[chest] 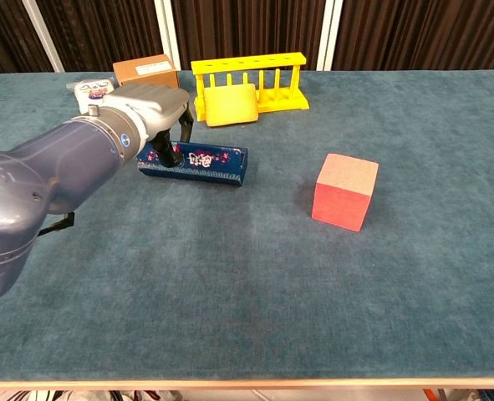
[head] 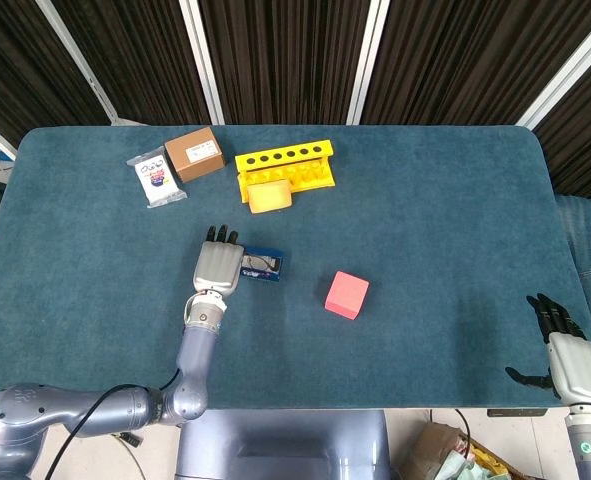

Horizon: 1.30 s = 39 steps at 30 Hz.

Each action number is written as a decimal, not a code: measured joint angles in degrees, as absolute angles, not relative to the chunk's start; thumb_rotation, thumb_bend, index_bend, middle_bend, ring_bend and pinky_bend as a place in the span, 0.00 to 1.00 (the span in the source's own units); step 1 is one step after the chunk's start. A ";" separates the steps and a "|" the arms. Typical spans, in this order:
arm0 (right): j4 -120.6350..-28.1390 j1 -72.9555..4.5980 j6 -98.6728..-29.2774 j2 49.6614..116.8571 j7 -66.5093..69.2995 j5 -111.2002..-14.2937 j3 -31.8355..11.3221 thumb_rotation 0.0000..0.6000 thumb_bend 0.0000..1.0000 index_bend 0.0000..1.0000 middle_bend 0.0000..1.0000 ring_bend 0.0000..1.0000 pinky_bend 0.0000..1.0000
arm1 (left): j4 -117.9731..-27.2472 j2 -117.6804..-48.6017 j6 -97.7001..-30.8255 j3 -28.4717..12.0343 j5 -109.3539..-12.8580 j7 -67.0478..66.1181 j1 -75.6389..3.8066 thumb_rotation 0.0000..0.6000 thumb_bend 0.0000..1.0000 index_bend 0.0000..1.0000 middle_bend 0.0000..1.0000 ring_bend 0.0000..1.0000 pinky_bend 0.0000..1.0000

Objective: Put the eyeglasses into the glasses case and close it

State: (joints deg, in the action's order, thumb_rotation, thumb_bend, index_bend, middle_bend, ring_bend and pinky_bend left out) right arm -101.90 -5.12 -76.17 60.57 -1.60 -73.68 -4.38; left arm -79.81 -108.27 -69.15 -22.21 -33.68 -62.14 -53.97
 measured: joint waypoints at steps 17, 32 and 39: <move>-102.13 -5.19 -75.83 60.52 -1.88 -73.08 -4.41 1.00 0.00 0.00 0.00 0.00 0.18 | -74.62 -109.99 -69.12 -23.63 -31.52 -61.85 -57.60 1.00 0.43 0.59 0.20 0.06 0.10; -102.26 -5.25 -75.64 60.44 -2.13 -72.59 -4.48 1.00 0.00 0.00 0.00 0.00 0.18 | -69.65 -111.78 -68.63 -24.50 -30.09 -61.32 -59.92 1.00 0.43 0.59 0.20 0.06 0.10; -102.31 -5.28 -75.57 60.44 -2.31 -72.45 -4.48 1.00 0.00 0.00 0.00 0.00 0.18 | -67.95 -112.40 -68.73 -24.85 -30.32 -60.63 -60.67 1.00 0.43 0.59 0.20 0.06 0.10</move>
